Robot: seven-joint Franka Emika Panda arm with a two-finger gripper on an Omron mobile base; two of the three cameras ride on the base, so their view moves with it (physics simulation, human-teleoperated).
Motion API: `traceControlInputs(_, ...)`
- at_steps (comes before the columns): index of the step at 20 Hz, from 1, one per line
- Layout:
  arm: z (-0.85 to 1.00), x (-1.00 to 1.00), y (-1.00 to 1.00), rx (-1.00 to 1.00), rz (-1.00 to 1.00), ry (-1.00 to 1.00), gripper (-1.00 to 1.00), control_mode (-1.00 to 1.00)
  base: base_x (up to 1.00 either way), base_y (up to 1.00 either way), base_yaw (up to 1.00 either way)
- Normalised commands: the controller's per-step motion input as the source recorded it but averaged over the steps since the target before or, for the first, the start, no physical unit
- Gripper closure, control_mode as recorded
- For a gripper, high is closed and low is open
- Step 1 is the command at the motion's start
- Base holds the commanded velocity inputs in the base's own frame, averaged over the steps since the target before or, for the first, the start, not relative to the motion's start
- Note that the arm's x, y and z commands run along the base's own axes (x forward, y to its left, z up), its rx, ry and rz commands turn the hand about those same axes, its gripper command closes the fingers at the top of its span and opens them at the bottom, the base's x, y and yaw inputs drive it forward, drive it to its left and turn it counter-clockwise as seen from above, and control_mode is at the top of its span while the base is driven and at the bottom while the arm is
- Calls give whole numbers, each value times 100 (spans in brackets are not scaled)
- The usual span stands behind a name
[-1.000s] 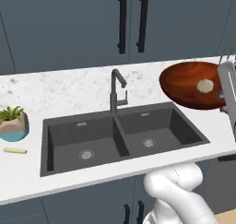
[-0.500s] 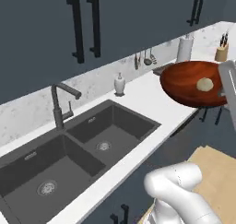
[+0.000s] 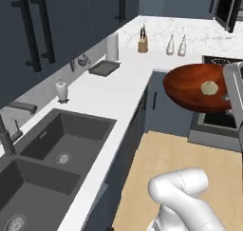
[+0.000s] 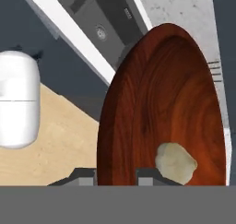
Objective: Pick the garlic from the sink and place it in the bowl. Then pick the bowl and place it in the microwave. Then close the microwave door and press the start button.
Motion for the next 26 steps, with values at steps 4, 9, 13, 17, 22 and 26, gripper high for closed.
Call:
traceControlInputs(4, 0, 0, 0, 0, 0, 0, 100, 100, 12, -99, -61)
traceControlInputs(9, 0, 0, 0, 0, 0, 0, 100, 100, 41, -94, -52)
traceControlInputs(13, 0, 0, 0, 0, 0, 0, 100, 100, 100, -47, -10)
traceControlInputs(17, 0, 0, 0, 0, 0, 0, 100, 100, 100, -35, 0)
traceControlInputs(22, 0, 0, 0, 0, 0, 0, 100, 100, 93, -73, 0)
traceControlInputs(26, 0, 0, 0, 0, 0, 0, 100, 100, 98, -50, -2)
